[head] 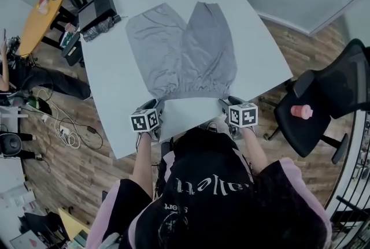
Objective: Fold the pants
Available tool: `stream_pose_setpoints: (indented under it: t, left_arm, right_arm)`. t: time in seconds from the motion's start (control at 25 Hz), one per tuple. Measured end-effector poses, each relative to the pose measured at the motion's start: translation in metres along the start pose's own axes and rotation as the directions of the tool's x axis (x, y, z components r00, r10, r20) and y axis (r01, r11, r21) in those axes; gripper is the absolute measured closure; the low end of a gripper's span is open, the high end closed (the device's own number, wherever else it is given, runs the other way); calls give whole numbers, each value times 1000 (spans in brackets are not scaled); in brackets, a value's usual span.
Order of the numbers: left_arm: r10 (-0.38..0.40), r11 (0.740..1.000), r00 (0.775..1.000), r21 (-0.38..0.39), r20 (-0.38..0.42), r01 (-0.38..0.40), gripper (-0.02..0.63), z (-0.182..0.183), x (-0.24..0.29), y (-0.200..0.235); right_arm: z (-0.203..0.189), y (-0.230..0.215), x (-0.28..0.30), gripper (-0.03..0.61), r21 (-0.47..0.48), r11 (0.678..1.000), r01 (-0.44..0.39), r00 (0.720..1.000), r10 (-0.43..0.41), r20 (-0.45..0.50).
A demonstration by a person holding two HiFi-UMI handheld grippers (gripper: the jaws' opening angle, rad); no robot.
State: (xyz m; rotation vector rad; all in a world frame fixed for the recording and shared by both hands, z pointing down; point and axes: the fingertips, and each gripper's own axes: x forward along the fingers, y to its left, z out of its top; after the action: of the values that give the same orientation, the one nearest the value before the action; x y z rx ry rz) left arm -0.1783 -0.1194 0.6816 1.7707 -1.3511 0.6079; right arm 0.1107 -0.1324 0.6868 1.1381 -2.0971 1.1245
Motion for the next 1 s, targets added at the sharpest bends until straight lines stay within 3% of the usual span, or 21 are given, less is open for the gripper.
stream_pose_setpoints:
  t: [0.2,0.32,0.76,1.0]
  left_arm:
    - [-42,999,999,-7,-5,42,466,4,13,-4]
    - [-58,998,998,15,8,58,508,10,13,-8]
    - [-220,968,968,150,118,202,558,30,-34,-49]
    - [-289,924,951,291,106,249,560,32,-70,-86]
  right_arm:
    - [6,-9,1,398,91,995,33,999,-35,22]
    - [9,-16,-2,514,140,988,62,997,-69,45]
    - [9,4,-38,540,199,978,-65,989,37,142]
    - [-3,12,-74,540,93,996,-13,993,3,114]
